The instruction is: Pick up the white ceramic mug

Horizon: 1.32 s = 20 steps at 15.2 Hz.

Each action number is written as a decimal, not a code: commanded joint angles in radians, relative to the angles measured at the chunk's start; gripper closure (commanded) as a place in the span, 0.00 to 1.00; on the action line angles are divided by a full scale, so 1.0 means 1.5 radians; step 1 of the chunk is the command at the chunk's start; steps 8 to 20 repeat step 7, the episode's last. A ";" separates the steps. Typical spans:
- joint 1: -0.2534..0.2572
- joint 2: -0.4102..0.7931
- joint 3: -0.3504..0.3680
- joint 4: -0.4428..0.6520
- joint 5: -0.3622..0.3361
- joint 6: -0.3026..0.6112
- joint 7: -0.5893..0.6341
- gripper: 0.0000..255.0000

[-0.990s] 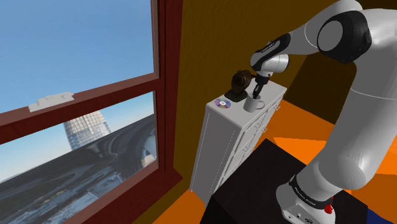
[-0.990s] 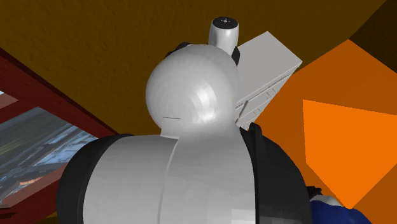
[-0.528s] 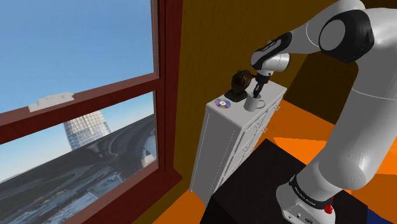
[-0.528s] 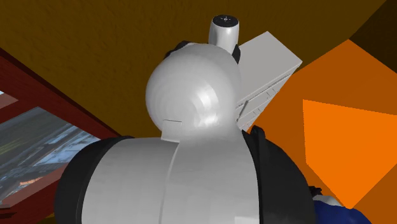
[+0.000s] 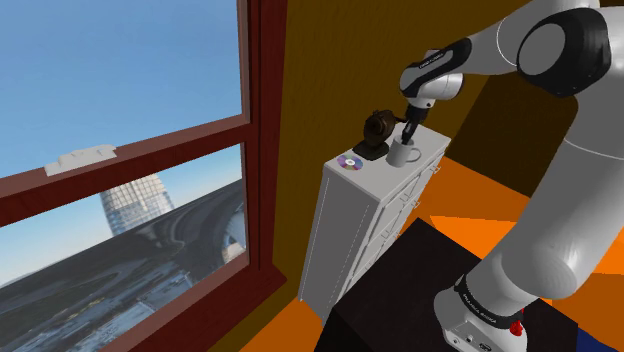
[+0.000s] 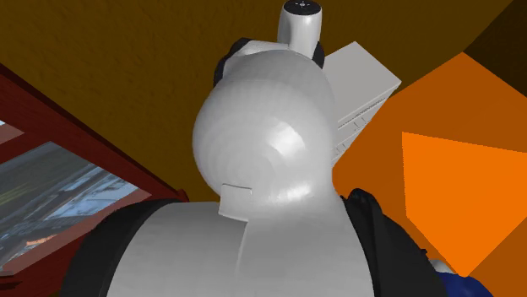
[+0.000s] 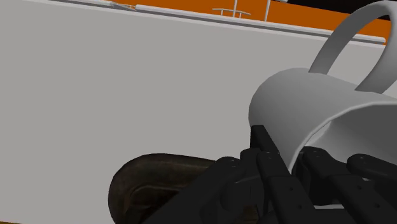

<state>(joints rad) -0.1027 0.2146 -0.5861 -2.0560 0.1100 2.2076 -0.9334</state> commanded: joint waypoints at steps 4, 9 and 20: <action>0.005 -0.027 -0.006 0.017 -0.020 -0.039 0.012 1.00; 0.006 -0.032 -0.007 0.022 -0.024 -0.049 0.014 1.00; 0.006 -0.032 -0.007 0.022 -0.024 -0.049 0.014 1.00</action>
